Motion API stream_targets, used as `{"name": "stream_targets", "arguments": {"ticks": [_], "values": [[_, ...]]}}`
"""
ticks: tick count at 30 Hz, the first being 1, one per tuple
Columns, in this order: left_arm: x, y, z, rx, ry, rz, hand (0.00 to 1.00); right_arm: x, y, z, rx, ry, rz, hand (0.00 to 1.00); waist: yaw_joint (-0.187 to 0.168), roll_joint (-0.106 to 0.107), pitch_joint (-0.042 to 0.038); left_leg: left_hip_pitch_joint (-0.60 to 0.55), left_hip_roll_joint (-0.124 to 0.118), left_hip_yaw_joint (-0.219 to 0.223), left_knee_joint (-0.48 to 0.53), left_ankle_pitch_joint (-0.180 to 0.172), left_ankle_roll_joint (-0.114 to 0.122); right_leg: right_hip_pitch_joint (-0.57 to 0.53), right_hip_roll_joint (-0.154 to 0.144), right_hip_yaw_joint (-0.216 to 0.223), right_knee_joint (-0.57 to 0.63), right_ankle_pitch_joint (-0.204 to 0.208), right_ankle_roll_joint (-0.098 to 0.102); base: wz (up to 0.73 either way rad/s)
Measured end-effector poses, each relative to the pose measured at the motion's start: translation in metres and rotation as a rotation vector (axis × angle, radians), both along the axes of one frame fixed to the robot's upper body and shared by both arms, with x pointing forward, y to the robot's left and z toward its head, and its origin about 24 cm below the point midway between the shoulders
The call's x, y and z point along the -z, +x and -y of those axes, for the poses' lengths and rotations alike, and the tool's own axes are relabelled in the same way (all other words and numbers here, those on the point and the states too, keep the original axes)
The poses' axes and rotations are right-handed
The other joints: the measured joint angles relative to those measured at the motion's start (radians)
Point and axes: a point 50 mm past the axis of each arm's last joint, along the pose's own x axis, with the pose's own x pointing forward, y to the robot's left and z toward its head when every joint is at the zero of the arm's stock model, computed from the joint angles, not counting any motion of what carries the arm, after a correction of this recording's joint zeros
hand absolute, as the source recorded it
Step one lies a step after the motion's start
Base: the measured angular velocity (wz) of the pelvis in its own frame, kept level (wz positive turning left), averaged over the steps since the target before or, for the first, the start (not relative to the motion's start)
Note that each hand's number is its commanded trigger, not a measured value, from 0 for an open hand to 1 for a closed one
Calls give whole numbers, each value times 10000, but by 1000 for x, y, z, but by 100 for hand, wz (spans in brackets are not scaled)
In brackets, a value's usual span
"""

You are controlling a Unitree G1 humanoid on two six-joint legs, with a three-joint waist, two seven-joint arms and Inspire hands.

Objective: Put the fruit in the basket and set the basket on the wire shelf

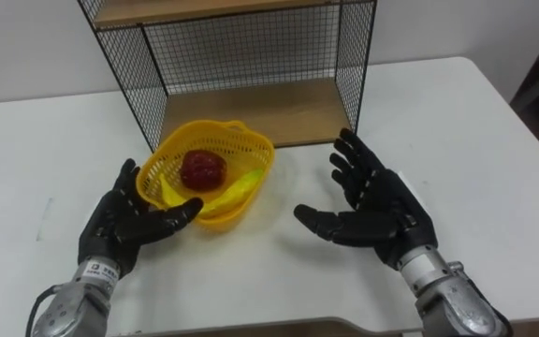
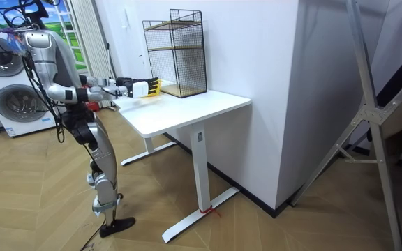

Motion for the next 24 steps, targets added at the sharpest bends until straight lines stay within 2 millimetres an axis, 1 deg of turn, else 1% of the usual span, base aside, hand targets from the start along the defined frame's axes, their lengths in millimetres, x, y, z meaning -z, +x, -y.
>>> {"name": "stream_targets", "arguments": {"ticks": [8,11,13,16,19,24], "values": [[0,1,1,119,-16,-1,0,9,-2,-1,-132,-78,-538,0,-45,-10,11,-31,0,-14,6,0,1,10,-3,-9,5,0,0,0],[-4,3,2,357,73,62,0,15,2,-2,-180,-92,-776,0,-69,-68,50,-65,-1,-25,6,0,1,-10,-1,-20,-1,-1,1,1],[-8,8,8,709,75,233,0,17,8,-4,-247,-50,-903,0,-69,-129,81,-123,-1,-61,22,0,1,-29,-1,-34,-20,-1,1,4],[-11,10,17,1262,-11,432,0,14,12,-6,-328,-52,-782,0,-70,-181,65,-178,-1,-82,41,0,1,-32,-5,-58,-30,-1,1,0],[-14,14,25,1808,-111,622,0,13,15,-7,-396,-66,-716,0,-57,-251,72,-237,0,-99,129,0,1,-78,-12,-72,-28,-1,1,0],[-19,20,31,2287,-213,835,0,14,17,-7,-344,-107,-797,0,-44,-275,72,-331,0,-101,180,0,1,-157,-17,-72,-7,-1,0,0]]}}
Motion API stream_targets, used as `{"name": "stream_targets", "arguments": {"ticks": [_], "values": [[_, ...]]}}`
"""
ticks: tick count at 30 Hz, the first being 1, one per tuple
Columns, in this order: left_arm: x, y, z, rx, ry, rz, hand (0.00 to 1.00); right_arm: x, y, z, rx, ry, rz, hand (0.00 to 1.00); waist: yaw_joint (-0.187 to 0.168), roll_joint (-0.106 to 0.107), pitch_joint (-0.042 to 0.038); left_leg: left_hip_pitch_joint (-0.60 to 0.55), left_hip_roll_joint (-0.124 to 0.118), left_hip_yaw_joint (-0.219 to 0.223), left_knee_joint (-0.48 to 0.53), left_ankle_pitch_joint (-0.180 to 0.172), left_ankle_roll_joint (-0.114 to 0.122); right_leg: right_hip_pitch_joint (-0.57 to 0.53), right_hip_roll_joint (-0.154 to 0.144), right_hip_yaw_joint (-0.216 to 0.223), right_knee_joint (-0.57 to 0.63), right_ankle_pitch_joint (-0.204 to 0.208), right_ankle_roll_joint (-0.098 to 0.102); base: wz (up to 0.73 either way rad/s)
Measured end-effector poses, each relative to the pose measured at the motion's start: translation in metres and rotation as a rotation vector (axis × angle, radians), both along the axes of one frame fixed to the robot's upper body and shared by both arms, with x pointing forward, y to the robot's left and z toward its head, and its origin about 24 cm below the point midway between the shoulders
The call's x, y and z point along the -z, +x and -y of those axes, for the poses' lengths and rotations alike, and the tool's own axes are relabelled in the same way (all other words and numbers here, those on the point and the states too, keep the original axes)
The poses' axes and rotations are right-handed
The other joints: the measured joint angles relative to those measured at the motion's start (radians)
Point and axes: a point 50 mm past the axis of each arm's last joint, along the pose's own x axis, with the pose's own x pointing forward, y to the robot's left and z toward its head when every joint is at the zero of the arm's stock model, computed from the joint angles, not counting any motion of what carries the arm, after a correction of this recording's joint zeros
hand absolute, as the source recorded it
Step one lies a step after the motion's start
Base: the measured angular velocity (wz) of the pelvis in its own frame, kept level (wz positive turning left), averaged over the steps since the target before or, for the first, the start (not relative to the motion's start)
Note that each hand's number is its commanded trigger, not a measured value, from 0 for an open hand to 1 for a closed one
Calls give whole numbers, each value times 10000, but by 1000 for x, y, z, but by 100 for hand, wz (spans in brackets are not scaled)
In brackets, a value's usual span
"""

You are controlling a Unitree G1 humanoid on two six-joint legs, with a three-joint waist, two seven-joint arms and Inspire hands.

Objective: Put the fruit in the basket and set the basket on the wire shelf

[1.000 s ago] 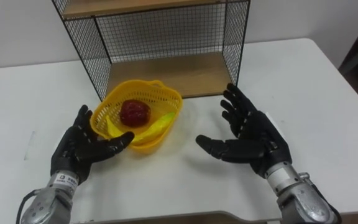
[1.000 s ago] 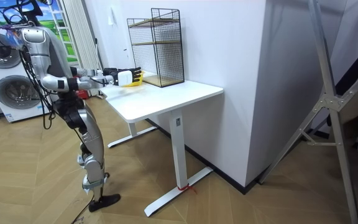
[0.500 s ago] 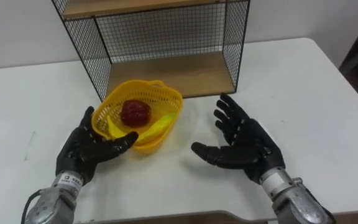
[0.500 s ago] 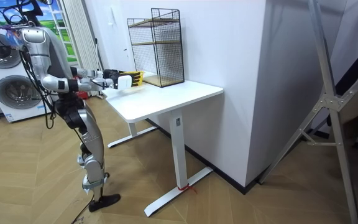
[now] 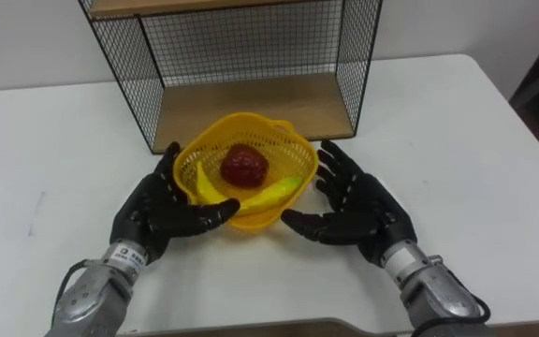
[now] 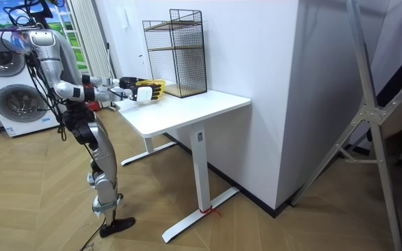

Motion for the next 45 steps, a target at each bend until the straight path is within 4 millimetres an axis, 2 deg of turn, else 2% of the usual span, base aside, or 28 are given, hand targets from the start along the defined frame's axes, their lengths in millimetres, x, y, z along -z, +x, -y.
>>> {"name": "stream_targets", "arguments": {"ticks": [11,17,22,29,37,42,45], "values": [[-7,6,5,336,-62,258,0,0,1,-1,182,-13,-48,0,-8,-51,24,-21,-2,-42,25,0,0,8,-5,-34,15,0,0,1],[-8,6,12,742,-111,244,0,-3,9,0,390,-118,-35,0,-72,-178,69,38,-2,-149,20,1,0,152,-6,-177,-73,1,-2,6],[-20,10,15,871,-204,692,0,-4,16,-1,508,-133,-69,0,-123,-244,30,16,-5,-215,27,1,0,182,-6,-238,-129,29,-21,3],[-21,11,20,724,-371,731,0,-7,20,-7,704,77,20,0,-85,-244,30,146,1,-183,-13,1,0,260,-3,-191,-109,29,-21,-1],[-28,13,27,308,-561,1005,0,-23,36,-12,701,140,654,0,67,-260,18,135,1,-181,-3,1,0,191,11,-143,-18,28,-21,-1],[-35,15,30,167,-660,1258,0,-35,42,-17,734,243,1081,0,105,-291,-71,151,1,-185,5,1,0,200,10,-144,-12,29,-21,0],[-37,15,32,150,-733,1345,0,-39,44,-18,803,274,1226,0,106,-292,-71,163,0,-185,4,1,0,207,8,-147,-12,29,-21,0]]}}
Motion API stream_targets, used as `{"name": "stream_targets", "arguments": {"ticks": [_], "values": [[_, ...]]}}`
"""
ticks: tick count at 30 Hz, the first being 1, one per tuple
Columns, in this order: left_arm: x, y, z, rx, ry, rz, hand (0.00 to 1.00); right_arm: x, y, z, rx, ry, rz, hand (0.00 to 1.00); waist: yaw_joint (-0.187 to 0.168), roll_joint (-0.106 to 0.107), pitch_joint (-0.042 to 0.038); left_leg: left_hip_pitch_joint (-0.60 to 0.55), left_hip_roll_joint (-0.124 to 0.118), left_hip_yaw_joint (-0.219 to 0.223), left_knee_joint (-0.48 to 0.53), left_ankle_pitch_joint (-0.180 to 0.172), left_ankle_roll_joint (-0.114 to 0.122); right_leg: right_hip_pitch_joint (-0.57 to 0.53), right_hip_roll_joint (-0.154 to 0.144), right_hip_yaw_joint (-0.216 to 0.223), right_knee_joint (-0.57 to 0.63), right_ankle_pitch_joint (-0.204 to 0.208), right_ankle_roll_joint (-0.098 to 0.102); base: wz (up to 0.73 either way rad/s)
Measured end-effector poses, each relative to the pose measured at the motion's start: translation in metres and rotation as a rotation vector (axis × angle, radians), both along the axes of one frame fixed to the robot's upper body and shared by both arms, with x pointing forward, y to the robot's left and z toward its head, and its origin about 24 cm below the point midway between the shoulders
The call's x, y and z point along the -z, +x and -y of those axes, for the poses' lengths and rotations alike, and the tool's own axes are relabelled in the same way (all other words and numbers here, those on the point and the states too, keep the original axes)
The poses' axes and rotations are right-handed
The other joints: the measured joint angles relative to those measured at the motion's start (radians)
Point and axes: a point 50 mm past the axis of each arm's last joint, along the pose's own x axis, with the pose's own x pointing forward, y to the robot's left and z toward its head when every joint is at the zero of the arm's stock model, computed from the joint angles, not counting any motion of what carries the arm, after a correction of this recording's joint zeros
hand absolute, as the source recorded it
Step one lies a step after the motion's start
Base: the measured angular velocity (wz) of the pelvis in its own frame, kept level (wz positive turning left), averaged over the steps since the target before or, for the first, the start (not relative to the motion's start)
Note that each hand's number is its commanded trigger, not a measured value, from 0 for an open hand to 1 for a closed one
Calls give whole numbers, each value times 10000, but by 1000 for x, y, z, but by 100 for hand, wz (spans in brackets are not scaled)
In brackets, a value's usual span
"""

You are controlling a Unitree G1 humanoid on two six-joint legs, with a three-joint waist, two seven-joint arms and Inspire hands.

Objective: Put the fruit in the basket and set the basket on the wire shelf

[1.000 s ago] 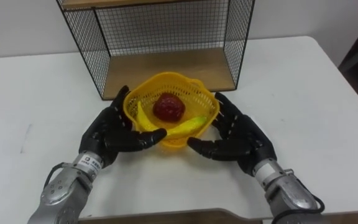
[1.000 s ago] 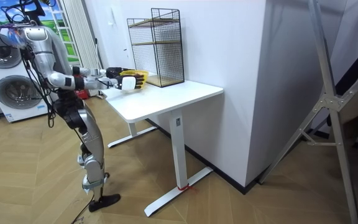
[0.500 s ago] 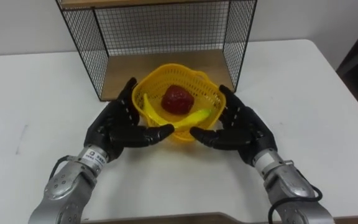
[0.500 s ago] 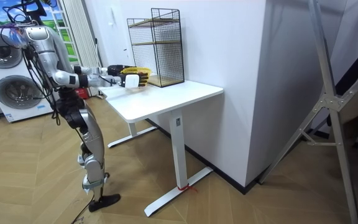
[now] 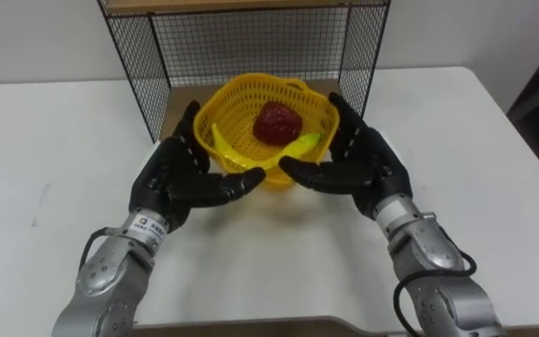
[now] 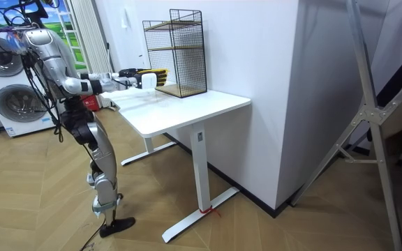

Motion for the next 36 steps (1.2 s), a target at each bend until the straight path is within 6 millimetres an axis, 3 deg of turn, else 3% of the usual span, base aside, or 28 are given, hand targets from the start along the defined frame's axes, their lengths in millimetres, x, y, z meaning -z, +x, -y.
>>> {"name": "stream_targets", "arguments": {"ticks": [15,18,20,22,24,26,28,32,34,35,36], "values": [[-3,2,3,-204,-195,59,0,-6,5,-6,107,228,183,0,-7,-168,38,-34,2,12,43,0,0,-10,-8,-30,19,-5,2,0],[-3,2,3,-226,-164,101,0,-6,5,-7,100,180,213,0,10,-290,108,-39,27,-29,350,-7,-6,114,-8,-90,119,-35,-19,4],[-3,2,3,-233,-176,117,0,-6,5,-7,107,242,207,0,182,-336,140,-129,95,-27,777,-191,-72,15,-7,-197,473,-233,-92,-5],[-3,2,2,-233,-169,101,0,-5,5,-7,124,273,145,0,224,-344,179,-546,338,-186,2029,-788,-196,-243,80,-397,1422,-786,-216,11],[-3,2,1,-240,-109,96,0,-5,5,-7,130,464,117,0,302,-351,186,-949,530,-221,3192,-1149,-325,-458,158,-422,2156,-1339,-343,10],[-2,2,0,-260,-233,52,0,-3,4,-8,130,538,-2,0,394,-381,202,-1264,659,-164,4259,-1164,-340,-573,162,-418,2818,-1831,-447,-1],[-1,2,1,-281,-316,4,0,-1,4,-7,167,596,-49,0,467,-213,201,-1461,848,-305,5007,-1104,-309,-526,278,-334,3111,-2020,-601,-8],[0,2,-1,-332,-210,-26,0,3,4,-8,108,603,-75,0,395,-285,212,-1897,797,-458,5270,-616,-329,-483,286,-246,3155,-1927,-968,2],[1,2,-1,-400,-271,-58,0,2,4,-6,144,535,-11,0,227,-359,214,-2296,439,-388,4134,-647,-288,-622,189,-219,3008,-1844,-1002,7],[0,2,1,-373,-309,-29,0,2,4,-5,163,491,-11,0,255,-334,195,-2612,168,-261,3180,-473,-322,-745,150,-140,2943,-1777,-987,-27],[0,2,-1,-415,-203,-4,0,3,4,-6,133,483,-61,0,318,-314,183,-2839,-40,-214,2451,248,-122,-798,140,-26,2907,-1717,-915,-59]]}}
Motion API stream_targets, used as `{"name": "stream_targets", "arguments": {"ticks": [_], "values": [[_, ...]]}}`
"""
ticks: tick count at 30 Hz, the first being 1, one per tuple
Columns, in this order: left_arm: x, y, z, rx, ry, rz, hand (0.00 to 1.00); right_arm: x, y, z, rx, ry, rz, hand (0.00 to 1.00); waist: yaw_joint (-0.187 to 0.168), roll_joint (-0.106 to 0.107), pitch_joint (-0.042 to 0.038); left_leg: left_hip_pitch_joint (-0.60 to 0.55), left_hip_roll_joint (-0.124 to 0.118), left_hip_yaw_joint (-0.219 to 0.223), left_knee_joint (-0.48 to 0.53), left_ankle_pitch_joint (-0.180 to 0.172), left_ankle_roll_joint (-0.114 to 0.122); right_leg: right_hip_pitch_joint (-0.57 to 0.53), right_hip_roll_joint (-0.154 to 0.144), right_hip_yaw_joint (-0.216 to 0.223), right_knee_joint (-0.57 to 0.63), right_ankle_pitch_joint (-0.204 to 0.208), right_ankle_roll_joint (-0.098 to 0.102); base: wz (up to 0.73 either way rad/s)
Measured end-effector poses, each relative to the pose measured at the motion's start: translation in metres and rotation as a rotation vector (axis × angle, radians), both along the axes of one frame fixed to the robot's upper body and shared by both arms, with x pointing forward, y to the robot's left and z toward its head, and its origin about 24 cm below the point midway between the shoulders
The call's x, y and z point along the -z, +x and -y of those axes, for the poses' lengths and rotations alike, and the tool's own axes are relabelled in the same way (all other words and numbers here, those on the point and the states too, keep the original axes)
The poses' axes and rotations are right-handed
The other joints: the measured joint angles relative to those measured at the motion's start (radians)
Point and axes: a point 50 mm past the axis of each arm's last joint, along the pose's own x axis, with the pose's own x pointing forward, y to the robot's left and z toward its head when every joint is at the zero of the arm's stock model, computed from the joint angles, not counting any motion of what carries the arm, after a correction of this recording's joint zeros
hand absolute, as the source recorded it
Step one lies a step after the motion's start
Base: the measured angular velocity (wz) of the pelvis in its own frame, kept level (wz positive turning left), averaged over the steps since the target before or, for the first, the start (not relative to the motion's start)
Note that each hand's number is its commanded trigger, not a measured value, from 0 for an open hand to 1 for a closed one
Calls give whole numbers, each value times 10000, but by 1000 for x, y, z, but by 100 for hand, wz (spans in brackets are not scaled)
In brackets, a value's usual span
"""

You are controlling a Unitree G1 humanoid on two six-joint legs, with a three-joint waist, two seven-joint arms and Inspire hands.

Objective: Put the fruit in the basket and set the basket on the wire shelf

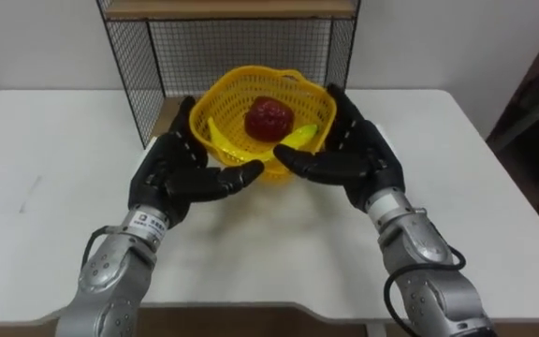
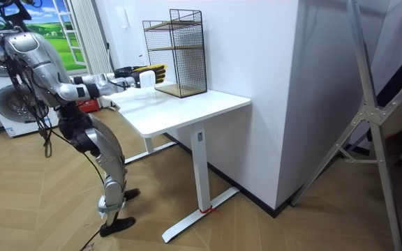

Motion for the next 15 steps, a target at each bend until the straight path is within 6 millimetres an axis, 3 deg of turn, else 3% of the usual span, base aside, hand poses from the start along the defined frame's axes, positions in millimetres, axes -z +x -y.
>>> {"name": "stream_targets", "arguments": {"ticks": [1,4,6,10,14,15], "values": [[0,0,0,-5,85,13,0,1,-1,-2,-99,-31,-50,0,119,97,-115,90,-1,17,-344,605,130,14,44,57,-98,23,18,-46],[-4,2,-2,31,128,133,0,1,-1,-2,-186,-69,-18,0,18,-261,-263,300,-104,18,-595,799,236,159,9,-30,-553,125,62,-3],[-3,2,-3,18,115,126,0,1,-1,-1,-203,-35,-18,0,-32,-319,-252,431,-150,10,-497,619,266,390,-51,-77,-664,109,110,0],[-4,2,-3,21,156,164,0,1,-1,0,-197,-33,-22,0,-152,-371,-189,531,-365,71,-157,172,359,601,-295,-110,-449,-303,255,5],[-5,2,-2,34,99,246,0,1,-1,0,-187,-124,20,0,-308,-456,-144,485,-838,196,10,-234,627,572,-780,-171,69,-766,555,10],[-6,2,-2,17,96,252,0,1,-1,0,-191,-149,23,0,-339,-472,-137,513,-926,244,161,-438,739,517,-998,-182,455,-944,729,-4]]}}
